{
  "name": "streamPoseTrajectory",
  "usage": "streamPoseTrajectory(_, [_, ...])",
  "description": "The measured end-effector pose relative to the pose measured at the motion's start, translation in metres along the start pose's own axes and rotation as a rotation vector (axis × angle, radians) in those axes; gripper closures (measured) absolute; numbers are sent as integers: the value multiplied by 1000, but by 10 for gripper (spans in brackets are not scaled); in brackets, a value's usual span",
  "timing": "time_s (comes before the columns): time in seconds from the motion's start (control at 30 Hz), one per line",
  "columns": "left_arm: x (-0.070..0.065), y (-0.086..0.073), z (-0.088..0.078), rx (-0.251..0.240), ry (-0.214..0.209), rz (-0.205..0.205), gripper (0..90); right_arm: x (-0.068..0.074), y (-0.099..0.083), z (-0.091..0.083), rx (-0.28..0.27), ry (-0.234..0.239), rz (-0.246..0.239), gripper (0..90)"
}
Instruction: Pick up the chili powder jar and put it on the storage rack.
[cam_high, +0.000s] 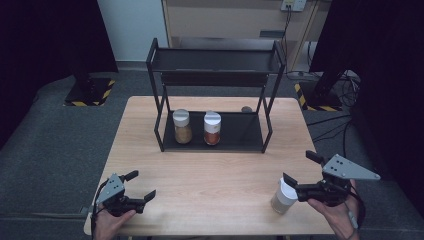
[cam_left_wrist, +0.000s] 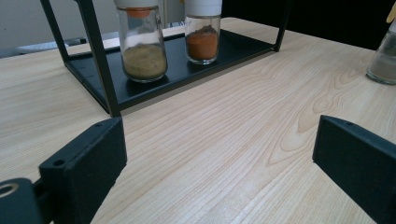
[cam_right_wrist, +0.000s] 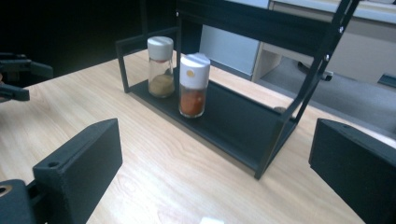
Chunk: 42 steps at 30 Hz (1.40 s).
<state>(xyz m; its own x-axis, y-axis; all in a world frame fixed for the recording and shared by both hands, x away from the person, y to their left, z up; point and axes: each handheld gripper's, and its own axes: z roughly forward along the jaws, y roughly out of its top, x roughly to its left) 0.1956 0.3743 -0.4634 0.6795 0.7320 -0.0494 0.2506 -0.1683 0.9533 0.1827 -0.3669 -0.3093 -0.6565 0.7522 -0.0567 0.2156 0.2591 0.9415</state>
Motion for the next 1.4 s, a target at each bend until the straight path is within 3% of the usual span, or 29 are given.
streamPoseTrajectory(0.3, [0, 0, 0, -1, -2, 5, 21, 0, -43, -5, -29, -18, 32, 34])
streamPoseTrajectory(0.7, [0, 0, 1, -4, -10, 8, 21, 1, -80, -9, -42, -31, 61, 36])
streamPoseTrajectory(1.03, [1, -1, 0, -11, -13, 4, 21, -3, -92, -7, -25, -25, 57, 35])
streamPoseTrajectory(1.2, [1, -1, 0, -10, -12, 3, 21, -2, -95, -5, -18, -7, 34, 36])
streamPoseTrajectory(1.4, [2, -1, 1, -12, -18, -1, 20, -4, -101, 0, -12, 19, 46, 39])
